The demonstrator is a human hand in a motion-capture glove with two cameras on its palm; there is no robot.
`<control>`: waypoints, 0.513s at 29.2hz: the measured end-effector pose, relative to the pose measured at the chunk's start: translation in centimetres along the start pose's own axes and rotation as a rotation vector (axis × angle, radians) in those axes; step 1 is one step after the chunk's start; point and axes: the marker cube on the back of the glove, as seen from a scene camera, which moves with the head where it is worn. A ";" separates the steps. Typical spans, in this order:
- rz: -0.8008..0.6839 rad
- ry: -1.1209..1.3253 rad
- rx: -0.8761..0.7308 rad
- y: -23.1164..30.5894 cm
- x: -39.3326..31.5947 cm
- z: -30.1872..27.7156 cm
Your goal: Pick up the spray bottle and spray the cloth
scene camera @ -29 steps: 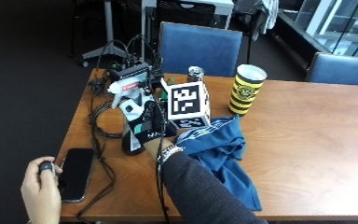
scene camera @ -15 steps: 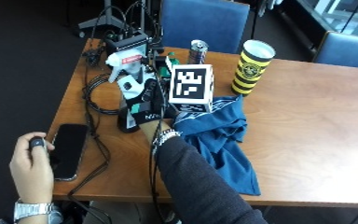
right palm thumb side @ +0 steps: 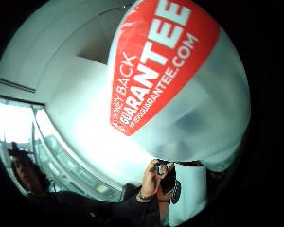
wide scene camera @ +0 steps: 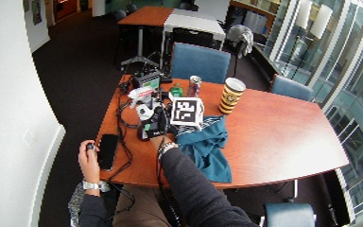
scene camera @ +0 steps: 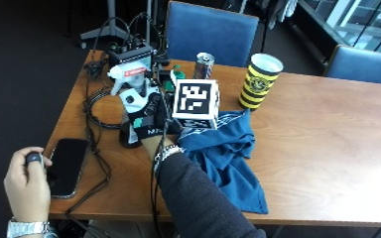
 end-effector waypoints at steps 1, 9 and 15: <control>0.008 -0.002 -0.002 0.2 0.2 0.1; 0.135 -0.010 -0.047 2.0 1.4 0.5; 0.213 0.018 -0.159 4.8 3.6 0.6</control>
